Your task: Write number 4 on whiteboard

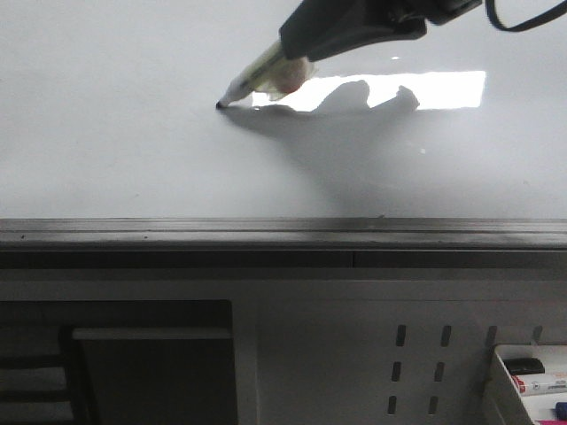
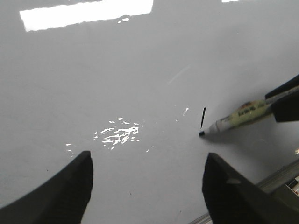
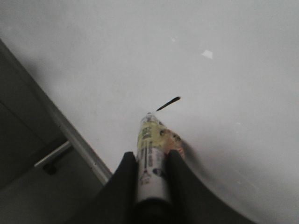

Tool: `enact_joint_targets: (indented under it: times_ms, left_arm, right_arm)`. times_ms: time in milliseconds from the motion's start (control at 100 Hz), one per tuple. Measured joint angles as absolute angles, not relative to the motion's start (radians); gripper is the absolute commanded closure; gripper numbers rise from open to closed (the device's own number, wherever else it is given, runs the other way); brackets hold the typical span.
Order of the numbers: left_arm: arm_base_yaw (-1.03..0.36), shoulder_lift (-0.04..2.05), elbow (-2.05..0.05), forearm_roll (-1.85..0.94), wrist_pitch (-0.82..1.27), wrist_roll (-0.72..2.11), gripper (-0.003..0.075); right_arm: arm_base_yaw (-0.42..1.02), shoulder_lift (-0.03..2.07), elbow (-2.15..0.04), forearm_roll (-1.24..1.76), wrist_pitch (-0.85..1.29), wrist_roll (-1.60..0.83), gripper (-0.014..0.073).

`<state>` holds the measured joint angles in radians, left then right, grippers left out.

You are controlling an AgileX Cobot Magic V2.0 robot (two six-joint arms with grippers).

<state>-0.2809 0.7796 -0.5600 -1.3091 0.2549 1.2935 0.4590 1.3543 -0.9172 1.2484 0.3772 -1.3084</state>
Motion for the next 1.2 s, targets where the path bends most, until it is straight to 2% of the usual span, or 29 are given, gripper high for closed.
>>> enact_joint_targets:
  times_ms: [310, 730, 950, 1201]
  left_arm:
    - [-0.281, 0.78, -0.56, -1.309, 0.255, 1.294, 0.027]
    - [-0.281, 0.78, -0.56, -1.309, 0.255, 1.294, 0.027]
    - [-0.281, 0.78, -0.56, -1.309, 0.255, 1.294, 0.027]
    - [-0.281, 0.78, -0.56, -1.309, 0.255, 1.294, 0.027]
  right_arm:
    - [0.501, 1.366, -0.909, 1.223, 0.33, -1.282, 0.0638]
    - [0.464, 1.137, -0.698, 1.223, 0.163, -1.227, 0.0638]
    - [0.448, 1.053, -0.676, 1.231, 0.219, -1.225, 0.0638]
    - [0.448, 1.101, -0.753, 1.231, 0.251, -1.224, 0.0638]
